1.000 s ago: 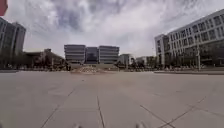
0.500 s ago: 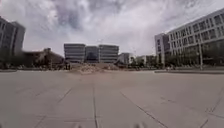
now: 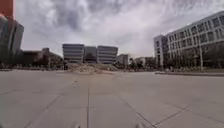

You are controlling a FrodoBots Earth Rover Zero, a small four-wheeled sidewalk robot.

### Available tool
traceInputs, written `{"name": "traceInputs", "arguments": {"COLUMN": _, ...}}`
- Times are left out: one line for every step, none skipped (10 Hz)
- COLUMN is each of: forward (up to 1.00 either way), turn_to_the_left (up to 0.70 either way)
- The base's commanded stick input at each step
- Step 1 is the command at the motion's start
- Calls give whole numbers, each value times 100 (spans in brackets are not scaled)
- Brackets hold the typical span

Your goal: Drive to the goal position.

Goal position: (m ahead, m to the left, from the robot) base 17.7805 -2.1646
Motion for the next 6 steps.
{"name": "traceInputs", "arguments": {"forward": 70, "turn_to_the_left": 0}}
{"name": "traceInputs", "arguments": {"forward": 70, "turn_to_the_left": 0}}
{"name": "traceInputs", "arguments": {"forward": 70, "turn_to_the_left": 0}}
{"name": "traceInputs", "arguments": {"forward": 70, "turn_to_the_left": 0}}
{"name": "traceInputs", "arguments": {"forward": 70, "turn_to_the_left": 0}}
{"name": "traceInputs", "arguments": {"forward": 70, "turn_to_the_left": 0}}
